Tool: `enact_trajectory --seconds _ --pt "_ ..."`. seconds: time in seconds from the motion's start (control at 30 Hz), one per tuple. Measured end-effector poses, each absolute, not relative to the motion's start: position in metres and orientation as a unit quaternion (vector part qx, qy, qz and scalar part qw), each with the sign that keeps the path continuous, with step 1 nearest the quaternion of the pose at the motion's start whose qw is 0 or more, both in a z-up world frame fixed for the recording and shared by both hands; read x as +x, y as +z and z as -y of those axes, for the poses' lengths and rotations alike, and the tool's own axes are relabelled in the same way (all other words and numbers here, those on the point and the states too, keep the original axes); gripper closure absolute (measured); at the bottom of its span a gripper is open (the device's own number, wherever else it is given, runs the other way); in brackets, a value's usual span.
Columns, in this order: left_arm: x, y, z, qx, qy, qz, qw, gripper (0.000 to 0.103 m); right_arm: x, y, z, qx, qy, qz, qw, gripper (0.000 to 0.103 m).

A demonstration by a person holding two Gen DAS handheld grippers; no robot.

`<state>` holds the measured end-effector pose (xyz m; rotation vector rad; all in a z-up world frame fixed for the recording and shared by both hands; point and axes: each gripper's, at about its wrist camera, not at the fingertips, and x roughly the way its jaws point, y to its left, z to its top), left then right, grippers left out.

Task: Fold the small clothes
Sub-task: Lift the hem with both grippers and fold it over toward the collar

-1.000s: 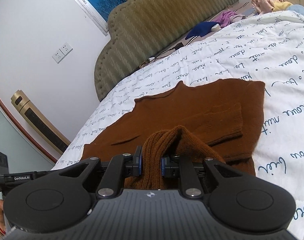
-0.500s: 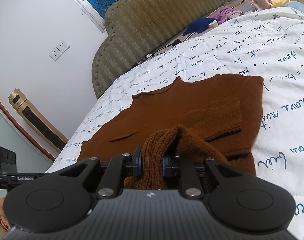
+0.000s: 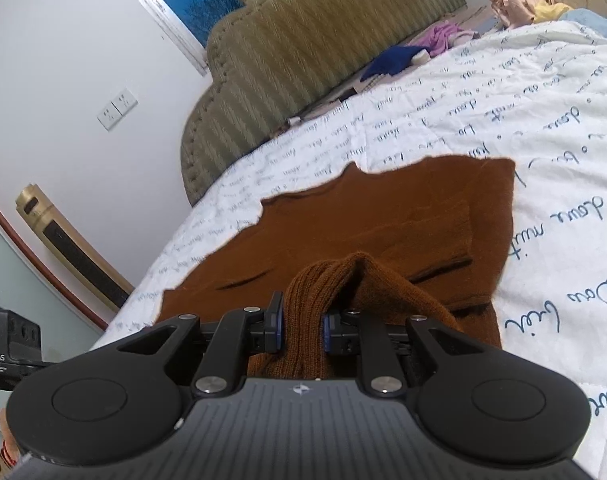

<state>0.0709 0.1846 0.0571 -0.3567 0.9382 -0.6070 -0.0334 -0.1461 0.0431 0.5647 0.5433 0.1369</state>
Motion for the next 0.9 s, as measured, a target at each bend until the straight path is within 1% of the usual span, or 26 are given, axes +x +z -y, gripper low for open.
enact_trajectory --seconds 0.07,0.23,0.33,0.67,0.9 --pt "0.063 0.074 -0.195 -0.195 -0.289 -0.415 0.840 0.098 -0.039 0.051 0.147 0.277 0.071 -0.254 0.924 0.081" --pt "0.062 0.110 -0.195 -0.208 -0.285 -0.360 0.864 0.098 -0.039 0.071 0.149 0.287 0.090 -0.228 0.926 0.081" --pt "0.076 0.120 -0.179 -0.186 -0.270 -0.342 0.880 0.098 -0.028 0.077 0.149 0.285 0.087 -0.221 0.929 0.081" --pt "0.133 0.110 -0.152 -0.155 -0.218 -0.351 0.897 0.098 0.007 0.065 0.167 0.322 0.069 -0.230 0.916 0.081" --pt "0.179 0.073 -0.142 -0.142 -0.170 -0.393 0.892 0.098 0.039 0.037 0.185 0.368 0.049 -0.264 0.890 0.081"
